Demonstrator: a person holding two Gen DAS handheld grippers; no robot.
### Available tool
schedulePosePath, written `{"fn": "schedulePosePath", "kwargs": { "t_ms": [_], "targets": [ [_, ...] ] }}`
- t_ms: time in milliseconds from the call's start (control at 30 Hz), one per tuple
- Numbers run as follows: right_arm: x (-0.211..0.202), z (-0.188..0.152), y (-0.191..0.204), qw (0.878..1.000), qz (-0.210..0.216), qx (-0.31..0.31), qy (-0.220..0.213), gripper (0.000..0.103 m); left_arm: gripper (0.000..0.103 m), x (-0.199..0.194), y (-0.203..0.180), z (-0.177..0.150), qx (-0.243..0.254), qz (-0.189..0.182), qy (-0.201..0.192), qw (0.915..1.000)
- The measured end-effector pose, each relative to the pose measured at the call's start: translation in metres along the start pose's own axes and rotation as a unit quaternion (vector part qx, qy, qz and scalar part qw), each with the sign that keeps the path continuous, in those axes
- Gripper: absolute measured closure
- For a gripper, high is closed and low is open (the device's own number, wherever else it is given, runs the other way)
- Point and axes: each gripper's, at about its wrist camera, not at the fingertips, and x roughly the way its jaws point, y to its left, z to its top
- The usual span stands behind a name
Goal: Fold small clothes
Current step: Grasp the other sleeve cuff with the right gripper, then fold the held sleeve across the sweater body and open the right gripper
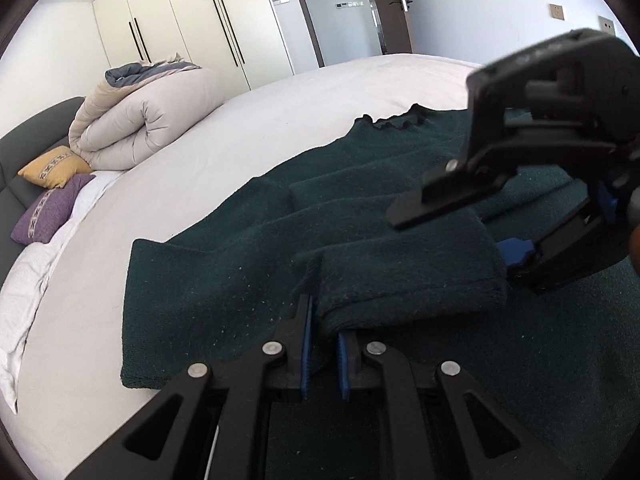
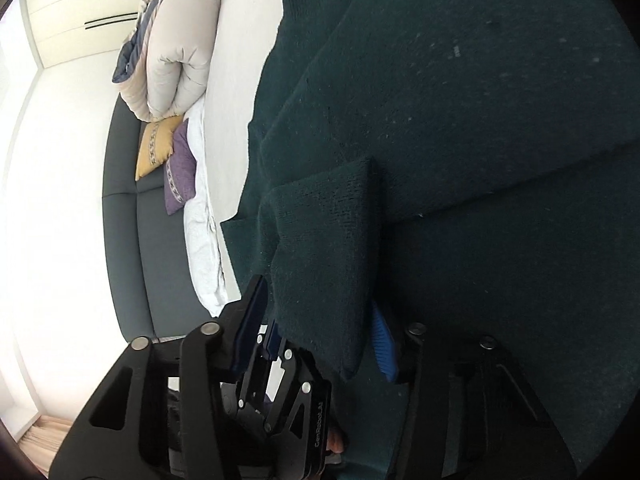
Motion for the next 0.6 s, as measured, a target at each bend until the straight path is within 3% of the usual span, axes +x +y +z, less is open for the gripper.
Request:
{"fn": "schedulePosePath", "kwargs": {
  "t_ms": [67,100,133,200,333,433,533,600],
  "targets": [
    [0.009,0.001,0.004,1.000,-0.021,-0.010,0.000,0.082,0.089,-0.001,0.005,0.000,-0.011,-0.012,0.002,0.9999],
    [0.010,0.000,0.008,0.999,-0.031,-0.024,-0.003,0.094,0.079,-0.002,0.008,-0.001,-0.021,-0.018,0.006,0.9996],
    [0.009,-0.002,0.014,0.998,-0.043,-0.047,-0.007,0.095,0.074,-0.006,0.013,-0.002,-0.035,-0.031,0.005,0.9989],
    [-0.003,-0.005,0.028,0.993,-0.069,-0.089,-0.020,0.096,0.058,-0.016,0.022,-0.005,-0.059,-0.059,0.001,0.9965],
    [-0.050,0.008,0.049,0.981,-0.115,-0.143,-0.070,0.096,0.058,-0.040,0.026,-0.013,-0.081,-0.101,0.002,0.9916],
    [-0.083,0.027,0.050,0.967,-0.174,-0.158,-0.102,0.096,0.058,-0.055,0.014,-0.024,-0.066,-0.130,0.014,0.9892],
    [-0.105,0.047,0.043,0.947,-0.246,-0.164,-0.125,0.096,0.058,-0.066,0.004,-0.037,-0.045,-0.140,0.019,0.9890],
    [-0.115,0.058,0.034,0.941,-0.270,-0.156,-0.133,0.096,0.058,-0.071,0.011,-0.041,-0.059,-0.146,0.020,0.9874]
  ]
}}
